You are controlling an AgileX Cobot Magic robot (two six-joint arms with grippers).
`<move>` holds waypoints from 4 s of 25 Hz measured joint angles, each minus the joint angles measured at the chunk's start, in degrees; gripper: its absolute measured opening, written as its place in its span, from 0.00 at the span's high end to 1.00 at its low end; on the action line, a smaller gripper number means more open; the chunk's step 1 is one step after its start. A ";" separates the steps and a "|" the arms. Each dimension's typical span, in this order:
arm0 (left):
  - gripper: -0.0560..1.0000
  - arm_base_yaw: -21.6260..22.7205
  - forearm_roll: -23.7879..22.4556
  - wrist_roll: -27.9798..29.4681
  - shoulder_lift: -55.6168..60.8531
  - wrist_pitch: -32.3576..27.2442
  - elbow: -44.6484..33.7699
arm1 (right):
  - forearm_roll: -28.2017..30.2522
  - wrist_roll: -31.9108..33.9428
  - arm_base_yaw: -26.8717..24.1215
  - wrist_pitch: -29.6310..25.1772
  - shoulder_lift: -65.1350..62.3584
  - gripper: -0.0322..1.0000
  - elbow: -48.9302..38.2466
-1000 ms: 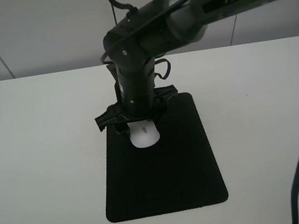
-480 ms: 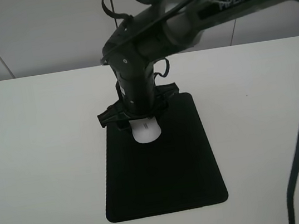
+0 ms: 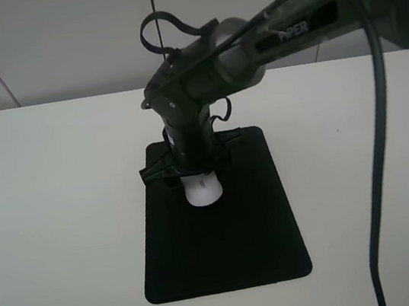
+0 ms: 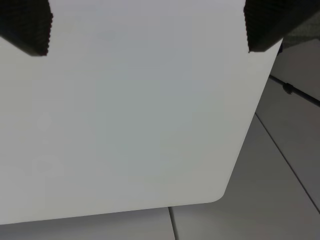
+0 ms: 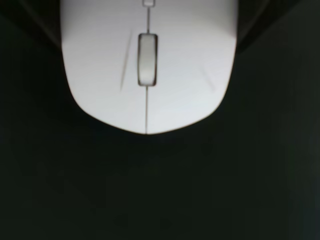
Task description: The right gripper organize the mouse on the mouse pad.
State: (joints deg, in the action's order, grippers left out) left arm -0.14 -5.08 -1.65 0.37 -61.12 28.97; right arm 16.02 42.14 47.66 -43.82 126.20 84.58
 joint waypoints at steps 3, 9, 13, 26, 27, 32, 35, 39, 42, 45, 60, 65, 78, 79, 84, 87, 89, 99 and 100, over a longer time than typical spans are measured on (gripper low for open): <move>0.20 0.00 0.00 0.00 0.00 0.00 0.00 | 0.00 0.86 0.00 0.75 0.02 0.38 0.00; 0.20 0.00 0.00 0.00 0.00 0.00 0.00 | 0.05 1.64 0.00 0.70 1.66 0.39 0.00; 0.20 0.00 0.00 0.00 0.00 0.00 0.00 | 0.05 1.64 -0.17 0.69 2.10 0.39 0.00; 0.20 0.00 0.00 0.00 0.00 0.00 0.00 | -1.30 1.64 -0.51 0.32 2.10 0.35 0.00; 0.20 0.00 0.00 0.00 0.00 0.00 0.00 | -1.30 1.64 -0.51 0.32 2.10 0.33 0.00; 0.20 0.00 0.00 0.00 0.00 0.00 0.00 | -1.45 1.64 -0.51 0.12 2.10 0.28 0.00; 0.20 0.00 0.00 0.00 0.00 0.00 0.00 | -1.45 1.64 -0.57 -0.27 2.04 0.27 0.00; 0.20 0.00 0.00 0.00 0.00 0.00 0.00 | -1.45 1.64 -0.68 -1.44 -0.15 0.27 0.00; 0.20 0.00 0.00 0.00 0.00 0.00 0.00 | -3.01 -1.19 -0.68 -2.11 -3.76 0.27 0.00; 0.20 0.00 0.00 0.00 0.00 0.00 0.00 | -5.70 -5.53 -1.80 -3.01 -7.18 0.27 0.00; 0.20 0.00 -0.12 0.00 0.00 0.00 0.00 | -8.58 -16.73 -25.28 -1.31 -27.41 0.27 -22.49; 0.20 0.00 -0.12 0.00 0.00 0.00 0.00 | -8.03 -17.90 -37.36 -0.69 -39.52 0.27 -32.62; 0.20 0.00 -0.12 0.00 0.00 0.00 0.00 | -7.50 -20.88 -43.44 -1.79 -73.44 0.27 -44.12; 0.20 0.00 -0.12 0.00 0.00 0.00 0.00 | -7.56 -21.21 -43.44 -2.57 -76.21 0.27 -44.66; 0.20 0.00 -0.12 0.00 0.00 0.00 0.00 | -8.64 -23.28 -43.44 -6.34 -86.95 0.27 -46.51; 0.20 0.00 -0.12 0.00 0.00 0.00 0.00 | -8.64 -23.83 -43.44 -9.20 -93.74 0.27 -47.09; 0.20 0.00 -0.12 0.00 0.00 0.00 0.00 | -8.64 -23.83 -43.44 -11.32 -98.43 0.27 -47.37; 0.20 0.00 -0.16 0.00 0.00 0.00 0.00 | -8.70 -27.90 -43.44 -18.39 -116.30 0.27 -50.32; 0.20 0.00 -0.16 0.00 0.00 0.00 0.00 | -8.70 -28.15 -43.44 -18.90 -118.16 0.27 -50.45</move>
State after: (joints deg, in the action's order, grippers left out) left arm -0.14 -5.24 -1.65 0.37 -61.12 28.97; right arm 7.32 13.99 4.22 -62.72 8.04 34.13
